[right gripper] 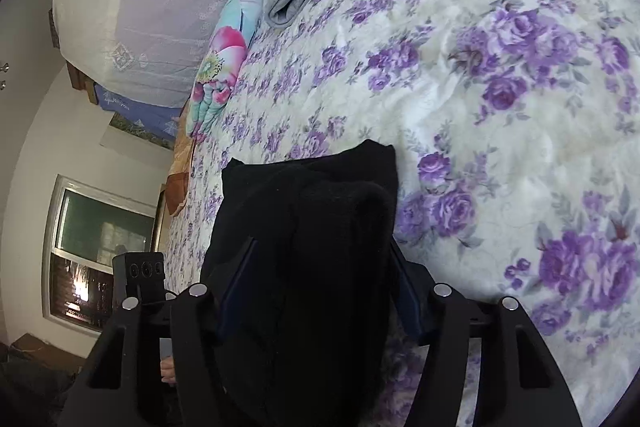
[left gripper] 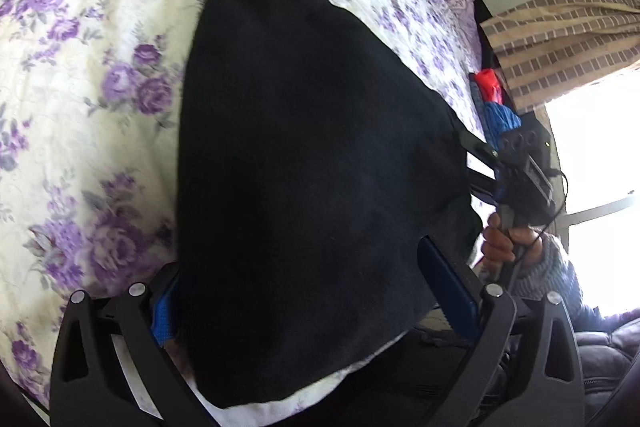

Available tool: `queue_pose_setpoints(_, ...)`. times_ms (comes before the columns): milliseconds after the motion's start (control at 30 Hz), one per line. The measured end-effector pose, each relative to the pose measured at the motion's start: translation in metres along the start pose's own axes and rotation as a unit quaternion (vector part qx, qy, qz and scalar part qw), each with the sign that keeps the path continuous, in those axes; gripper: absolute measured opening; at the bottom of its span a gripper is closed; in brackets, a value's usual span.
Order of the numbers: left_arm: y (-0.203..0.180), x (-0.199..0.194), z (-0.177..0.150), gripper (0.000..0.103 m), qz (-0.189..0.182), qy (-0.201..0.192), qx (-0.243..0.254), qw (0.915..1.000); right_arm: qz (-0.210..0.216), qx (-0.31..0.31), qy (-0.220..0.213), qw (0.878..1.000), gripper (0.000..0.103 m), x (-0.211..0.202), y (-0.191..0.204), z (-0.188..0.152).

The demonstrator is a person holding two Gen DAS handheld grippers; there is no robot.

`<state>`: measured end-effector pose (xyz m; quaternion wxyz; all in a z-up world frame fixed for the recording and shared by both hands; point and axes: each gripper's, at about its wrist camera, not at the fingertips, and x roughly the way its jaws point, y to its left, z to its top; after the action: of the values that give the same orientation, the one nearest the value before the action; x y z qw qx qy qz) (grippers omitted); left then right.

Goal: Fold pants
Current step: 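Lift the folded pants with both grippers and carry them toward the grey garment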

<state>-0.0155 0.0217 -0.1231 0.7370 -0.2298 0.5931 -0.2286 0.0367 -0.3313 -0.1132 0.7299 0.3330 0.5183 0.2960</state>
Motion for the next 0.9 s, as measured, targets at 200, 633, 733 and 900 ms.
queue_pose_setpoints(200,0.006,-0.001,-0.001,0.080,-0.005,-0.012,-0.016,0.9998,0.001,0.029,-0.005,1.000,0.036,0.000,-0.007,-0.005)
queue_pose_setpoints(633,-0.014,-0.055,0.002,0.021,-0.029,-0.077,0.000,0.9966,-0.039,-0.067,-0.039,0.996,0.027,-0.043,0.083,-0.007)
queue_pose_setpoints(733,-0.039,-0.074,0.013,0.021,-0.026,-0.093,0.042,0.9944,-0.034,-0.082,-0.059,0.994,0.027,-0.063,0.105,0.004)
queue_pose_setpoints(900,-0.082,-0.113,0.055,0.021,-0.022,-0.119,0.092,0.9884,-0.014,-0.108,-0.103,0.989,0.027,-0.104,0.145,0.045)
